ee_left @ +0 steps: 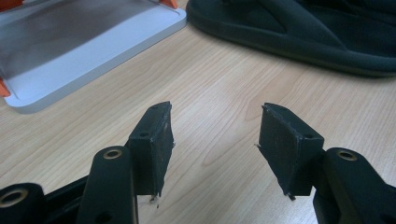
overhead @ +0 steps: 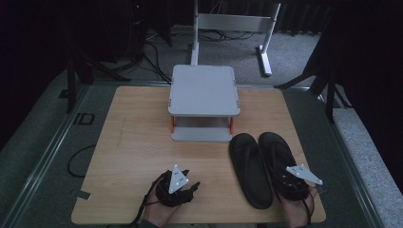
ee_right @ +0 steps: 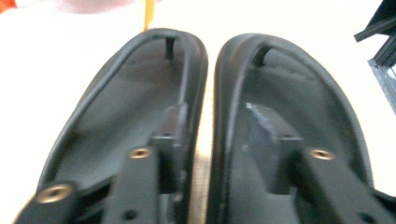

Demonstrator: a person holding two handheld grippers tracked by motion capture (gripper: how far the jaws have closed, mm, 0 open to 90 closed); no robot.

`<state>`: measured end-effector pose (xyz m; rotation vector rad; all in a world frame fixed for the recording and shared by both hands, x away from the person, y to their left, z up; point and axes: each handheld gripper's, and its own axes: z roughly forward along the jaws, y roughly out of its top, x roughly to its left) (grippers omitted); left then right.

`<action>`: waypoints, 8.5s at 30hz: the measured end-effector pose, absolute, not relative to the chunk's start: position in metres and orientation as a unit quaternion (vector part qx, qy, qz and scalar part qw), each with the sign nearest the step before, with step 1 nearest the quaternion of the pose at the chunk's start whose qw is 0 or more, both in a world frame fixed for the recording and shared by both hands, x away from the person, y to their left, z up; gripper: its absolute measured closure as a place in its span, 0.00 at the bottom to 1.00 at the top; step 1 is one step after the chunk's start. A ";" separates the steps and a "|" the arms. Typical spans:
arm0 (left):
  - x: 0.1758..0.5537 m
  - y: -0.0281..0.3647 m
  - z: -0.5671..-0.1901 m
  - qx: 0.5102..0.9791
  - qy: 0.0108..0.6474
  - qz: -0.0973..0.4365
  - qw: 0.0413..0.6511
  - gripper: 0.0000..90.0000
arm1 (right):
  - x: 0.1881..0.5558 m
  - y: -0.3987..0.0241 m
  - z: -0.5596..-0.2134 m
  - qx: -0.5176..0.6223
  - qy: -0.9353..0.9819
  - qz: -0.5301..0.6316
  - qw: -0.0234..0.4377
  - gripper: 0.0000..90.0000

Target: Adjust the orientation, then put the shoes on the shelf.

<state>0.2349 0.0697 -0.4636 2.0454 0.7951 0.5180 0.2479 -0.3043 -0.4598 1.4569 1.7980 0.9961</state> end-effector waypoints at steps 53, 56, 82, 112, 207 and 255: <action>0.236 0.070 -0.466 0.820 0.322 0.206 0.426 0.49 | 0.274 -0.288 -0.480 0.554 0.710 0.335 0.276 0.79; 0.235 0.071 -0.466 0.818 0.324 0.204 0.430 0.49 | 0.275 -0.287 -0.480 0.560 0.708 0.332 0.276 0.81; 0.235 0.086 -0.465 0.813 0.337 0.214 0.425 0.49 | 0.270 -0.287 -0.478 0.578 0.690 0.329 0.287 0.85; 0.238 0.130 -0.464 0.785 0.389 0.244 0.417 0.49 | 0.238 -0.245 -0.464 0.536 0.701 0.389 0.264 0.85; 0.239 0.162 -0.467 0.759 0.429 0.251 0.421 0.50 | 0.347 -0.075 -0.481 0.564 0.645 0.417 0.304 0.85; 0.238 0.169 -0.466 0.750 0.438 0.248 0.430 0.50 | 0.409 -0.063 -0.471 0.575 0.631 0.406 0.325 0.84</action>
